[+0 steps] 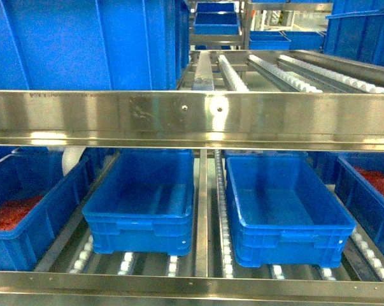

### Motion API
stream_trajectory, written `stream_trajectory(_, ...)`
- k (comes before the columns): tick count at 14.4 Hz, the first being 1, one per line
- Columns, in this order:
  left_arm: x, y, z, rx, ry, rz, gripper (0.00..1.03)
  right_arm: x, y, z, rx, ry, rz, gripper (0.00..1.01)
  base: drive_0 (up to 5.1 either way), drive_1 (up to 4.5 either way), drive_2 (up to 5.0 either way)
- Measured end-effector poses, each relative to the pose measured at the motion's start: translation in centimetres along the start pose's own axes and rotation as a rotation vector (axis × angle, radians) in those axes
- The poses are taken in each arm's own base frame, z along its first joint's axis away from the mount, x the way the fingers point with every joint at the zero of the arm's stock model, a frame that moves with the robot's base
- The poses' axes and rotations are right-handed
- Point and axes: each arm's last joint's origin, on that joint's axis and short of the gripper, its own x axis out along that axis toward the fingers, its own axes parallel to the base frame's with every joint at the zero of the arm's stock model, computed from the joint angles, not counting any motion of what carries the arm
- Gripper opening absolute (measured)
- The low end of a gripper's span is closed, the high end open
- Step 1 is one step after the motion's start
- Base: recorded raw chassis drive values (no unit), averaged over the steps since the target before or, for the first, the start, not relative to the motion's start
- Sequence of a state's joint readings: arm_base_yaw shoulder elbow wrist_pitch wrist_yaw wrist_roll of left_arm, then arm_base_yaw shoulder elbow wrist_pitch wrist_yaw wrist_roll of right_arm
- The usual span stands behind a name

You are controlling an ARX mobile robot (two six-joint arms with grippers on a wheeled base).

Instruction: Sort blue parts and orange caps into right shelf containers

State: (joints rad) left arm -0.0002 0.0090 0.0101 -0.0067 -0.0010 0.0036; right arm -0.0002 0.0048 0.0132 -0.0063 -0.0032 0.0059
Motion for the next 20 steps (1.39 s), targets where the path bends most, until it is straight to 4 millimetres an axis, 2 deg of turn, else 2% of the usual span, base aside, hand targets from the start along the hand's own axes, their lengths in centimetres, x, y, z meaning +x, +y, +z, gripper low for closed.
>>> stream_trajectory(20, 0.00, 0.00, 0.00, 0.000, 0.000, -0.002, 0.43, 0.00, -0.01, 0.00, 0.000, 0.000, -0.002, 0.42, 0.0, 0.00, 0.0)
